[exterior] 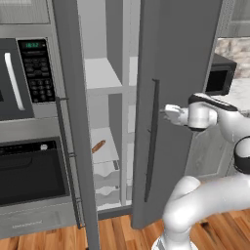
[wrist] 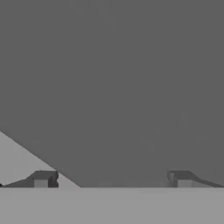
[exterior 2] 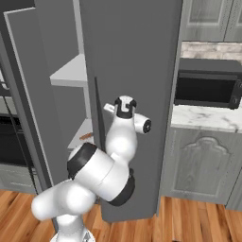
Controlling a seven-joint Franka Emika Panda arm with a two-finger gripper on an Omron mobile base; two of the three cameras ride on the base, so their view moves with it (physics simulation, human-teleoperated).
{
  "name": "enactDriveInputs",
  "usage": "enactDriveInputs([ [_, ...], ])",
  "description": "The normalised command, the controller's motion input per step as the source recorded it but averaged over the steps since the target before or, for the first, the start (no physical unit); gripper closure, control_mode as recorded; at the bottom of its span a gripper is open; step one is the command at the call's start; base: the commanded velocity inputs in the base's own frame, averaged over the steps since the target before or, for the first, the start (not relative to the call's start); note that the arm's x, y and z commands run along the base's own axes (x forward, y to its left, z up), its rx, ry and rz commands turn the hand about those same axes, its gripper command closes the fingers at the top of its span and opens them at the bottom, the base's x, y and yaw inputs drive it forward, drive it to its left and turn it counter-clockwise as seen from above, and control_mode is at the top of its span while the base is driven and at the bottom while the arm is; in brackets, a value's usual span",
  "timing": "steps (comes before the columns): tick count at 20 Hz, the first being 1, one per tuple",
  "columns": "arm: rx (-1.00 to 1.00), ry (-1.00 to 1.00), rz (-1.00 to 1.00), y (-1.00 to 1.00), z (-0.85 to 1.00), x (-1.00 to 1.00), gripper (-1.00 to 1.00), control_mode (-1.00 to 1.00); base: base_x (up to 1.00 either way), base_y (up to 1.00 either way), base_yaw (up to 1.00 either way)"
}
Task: Pick up the frozen fish from the freezer, place it on any shelf in the fridge, and close the fridge and freezer doors when done.
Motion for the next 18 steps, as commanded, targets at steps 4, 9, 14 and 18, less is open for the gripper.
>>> enactDriveInputs([
  [4,0.00,0.00,-0.08,0.17,0.00,0.55,-1.00,-1.00,0.00,0.00,0.00],
  [9,0.00,0.00,-0.07,0.15,0.00,0.53,-1.00,-1.00,0.00,0.00,0.00],
  [14,0.00,0.00,-0.08,0.19,-0.01,0.45,-1.00,-1.00,0.00,0.00,0.00],
  [18,0.00,0.00,-0.05,0.09,0.00,0.21,-1.00,-1.00,0.00,0.00,0.00],
])
